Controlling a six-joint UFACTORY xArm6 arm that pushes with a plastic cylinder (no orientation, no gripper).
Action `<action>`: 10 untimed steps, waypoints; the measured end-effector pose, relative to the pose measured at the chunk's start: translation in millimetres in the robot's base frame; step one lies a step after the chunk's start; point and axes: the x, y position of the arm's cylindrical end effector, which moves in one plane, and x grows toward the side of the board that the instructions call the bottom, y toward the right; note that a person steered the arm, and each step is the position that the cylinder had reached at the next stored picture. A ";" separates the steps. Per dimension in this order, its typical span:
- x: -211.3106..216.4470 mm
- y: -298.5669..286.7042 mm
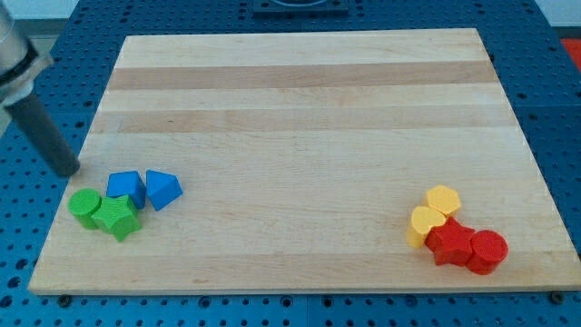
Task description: Move the blue triangle diagonally to the blue cube
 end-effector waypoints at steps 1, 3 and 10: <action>39.5 0.0; 41.3 11.0; 2.0 88.8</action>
